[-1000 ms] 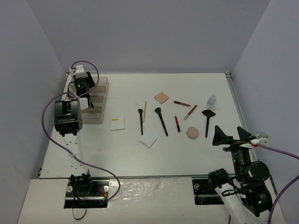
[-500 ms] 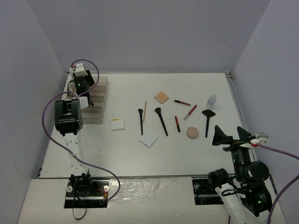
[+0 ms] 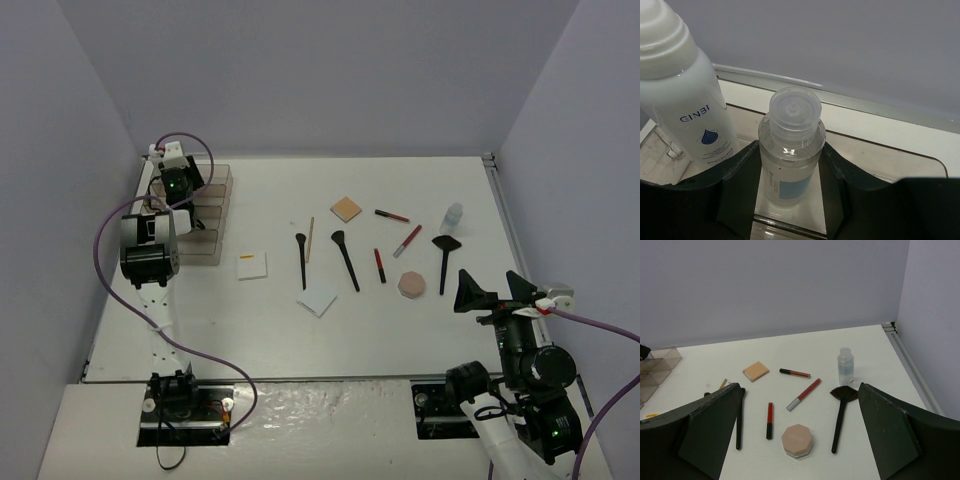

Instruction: Organize the makeup

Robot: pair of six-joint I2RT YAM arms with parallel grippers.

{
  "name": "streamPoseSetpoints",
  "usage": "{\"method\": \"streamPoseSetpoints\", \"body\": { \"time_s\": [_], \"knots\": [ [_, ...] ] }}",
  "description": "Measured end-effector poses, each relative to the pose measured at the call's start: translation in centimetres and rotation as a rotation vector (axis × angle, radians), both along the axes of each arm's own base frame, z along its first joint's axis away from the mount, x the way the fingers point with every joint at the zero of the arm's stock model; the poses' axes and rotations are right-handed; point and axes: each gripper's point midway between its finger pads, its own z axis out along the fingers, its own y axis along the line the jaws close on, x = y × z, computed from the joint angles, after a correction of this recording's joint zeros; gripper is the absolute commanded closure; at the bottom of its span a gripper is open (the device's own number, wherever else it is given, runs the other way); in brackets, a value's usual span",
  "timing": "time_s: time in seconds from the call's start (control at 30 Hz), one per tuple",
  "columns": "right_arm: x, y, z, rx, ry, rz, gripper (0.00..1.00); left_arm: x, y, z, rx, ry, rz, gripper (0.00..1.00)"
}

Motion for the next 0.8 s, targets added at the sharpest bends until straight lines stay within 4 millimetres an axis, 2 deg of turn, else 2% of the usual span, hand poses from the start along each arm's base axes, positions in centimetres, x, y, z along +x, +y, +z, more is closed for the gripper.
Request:
{"method": "streamPoseSetpoints", "body": {
  "time_s": [0.17,0.43,0.6,0.67,0.8],
  "knots": [
    [0.0,0.0,0.0,0.0,0.0,0.0,0.0,-0.3,0.0,0.0,-0.003,-0.009,0.005,0.35],
    [0.0,0.2,0.0,-0.002,0.0,0.01,0.0,-2.7,-0.2,1.2,-0.025,0.001,0.014,0.19],
    [0.2,-0.3,0.1,-0.001,0.018,-0.022,0.0,-5.5,-0.4,4.5,-0.035,-0.013,0.03,0.11],
    [0.6,-0.6,0.4,0.001,0.032,-0.044,0.0,-6.6,-0.5,6.4,-0.039,-0.03,0.035,0.07],
    [1.9,-0.4,1.5,0.006,0.096,-0.06,0.0,-8.8,-1.6,11.8,-0.043,-0.067,0.043,0.03]
  ]
}}
